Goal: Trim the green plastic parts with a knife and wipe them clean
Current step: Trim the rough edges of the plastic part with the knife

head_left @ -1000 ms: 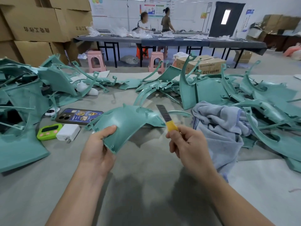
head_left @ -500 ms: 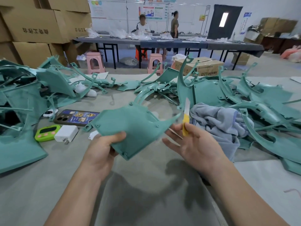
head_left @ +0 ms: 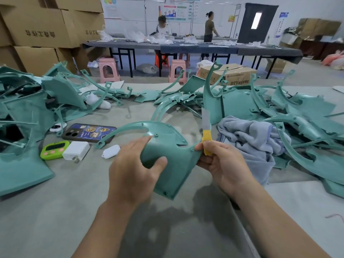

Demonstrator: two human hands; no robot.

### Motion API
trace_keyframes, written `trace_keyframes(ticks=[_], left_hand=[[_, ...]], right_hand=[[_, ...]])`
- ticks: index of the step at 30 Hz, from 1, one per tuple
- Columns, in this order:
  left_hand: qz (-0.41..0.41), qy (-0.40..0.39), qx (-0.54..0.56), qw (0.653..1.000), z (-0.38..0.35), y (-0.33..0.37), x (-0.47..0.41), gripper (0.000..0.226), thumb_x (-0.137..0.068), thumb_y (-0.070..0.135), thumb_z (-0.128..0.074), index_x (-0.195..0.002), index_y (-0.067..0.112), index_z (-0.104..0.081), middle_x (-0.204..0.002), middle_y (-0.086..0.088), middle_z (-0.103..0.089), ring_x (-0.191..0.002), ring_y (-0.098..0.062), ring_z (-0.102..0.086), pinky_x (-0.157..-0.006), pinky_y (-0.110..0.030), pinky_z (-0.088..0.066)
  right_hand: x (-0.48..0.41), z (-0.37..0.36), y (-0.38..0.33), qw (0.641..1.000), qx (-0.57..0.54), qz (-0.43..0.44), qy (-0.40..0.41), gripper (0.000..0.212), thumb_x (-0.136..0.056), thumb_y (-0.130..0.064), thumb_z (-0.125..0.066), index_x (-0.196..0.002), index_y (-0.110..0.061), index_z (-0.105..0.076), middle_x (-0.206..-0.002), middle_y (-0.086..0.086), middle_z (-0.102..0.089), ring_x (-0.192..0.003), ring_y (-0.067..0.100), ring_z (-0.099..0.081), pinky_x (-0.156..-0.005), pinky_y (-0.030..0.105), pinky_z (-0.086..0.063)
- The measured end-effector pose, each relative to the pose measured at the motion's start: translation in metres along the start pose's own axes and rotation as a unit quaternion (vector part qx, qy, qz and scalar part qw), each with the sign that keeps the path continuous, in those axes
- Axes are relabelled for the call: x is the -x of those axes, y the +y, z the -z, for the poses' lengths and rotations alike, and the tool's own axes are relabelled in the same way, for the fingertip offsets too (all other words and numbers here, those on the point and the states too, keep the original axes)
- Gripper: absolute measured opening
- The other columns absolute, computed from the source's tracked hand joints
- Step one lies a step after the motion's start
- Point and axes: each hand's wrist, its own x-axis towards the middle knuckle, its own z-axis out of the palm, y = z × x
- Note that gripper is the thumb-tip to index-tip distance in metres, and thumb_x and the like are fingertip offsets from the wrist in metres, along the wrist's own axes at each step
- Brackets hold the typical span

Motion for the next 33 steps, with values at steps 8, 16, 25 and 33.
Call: trace_keyframes(ticks=[8, 16, 25, 33], left_hand=[[0.279, 0.016, 0.135, 0.951, -0.015, -0.021, -0.014, 0.061, -0.092, 0.055, -0.063, -0.066, 0.0, -0.059, -0.054, 0.008, -0.041, -0.065, -0.024, -0.045, -0.06, -0.034, -0.037], [0.307, -0.025, 0.255, 0.917, -0.014, -0.028, -0.021, 0.033, -0.088, 0.05, -0.07, -0.072, 0.023, -0.058, -0.037, 0.025, -0.035, -0.044, 0.004, -0.044, -0.056, -0.027, -0.027], [0.321, 0.027, 0.27, 0.907, 0.0, -0.043, -0.024, 0.039, -0.069, 0.062, -0.068, -0.07, 0.023, -0.069, -0.086, 0.001, -0.064, -0.079, -0.021, -0.058, -0.072, -0.034, -0.041], [0.312, -0.011, 0.313, 0.897, -0.006, -0.033, -0.023, 0.046, -0.084, 0.047, -0.074, -0.046, 0.024, -0.062, -0.072, 0.005, -0.067, -0.075, -0.028, -0.058, -0.066, -0.028, -0.04]], right_hand=[[0.005, 0.014, -0.006, 0.972, 0.215, 0.092, 0.006, 0.02, -0.095, -0.015, -0.067, -0.084, -0.022, -0.082, -0.111, -0.008, -0.077, -0.108, 0.007, -0.069, -0.09, 0.034, -0.054], [0.014, -0.004, 0.02, 0.845, 0.485, 0.213, 0.073, 0.01, -0.097, -0.034, -0.065, -0.104, -0.042, -0.064, -0.079, 0.001, -0.073, -0.073, 0.019, -0.067, -0.07, 0.041, -0.057], [0.02, -0.006, 0.01, 0.751, 0.601, 0.245, -0.124, 0.026, -0.091, -0.035, -0.06, -0.116, -0.041, -0.061, -0.084, -0.008, -0.067, -0.073, 0.009, -0.059, -0.069, 0.021, -0.045], [0.018, -0.005, 0.022, 0.836, 0.509, 0.204, -0.004, 0.014, -0.094, -0.032, -0.061, -0.091, -0.02, -0.069, -0.068, 0.008, -0.061, -0.054, 0.016, -0.048, -0.055, 0.036, -0.045]])
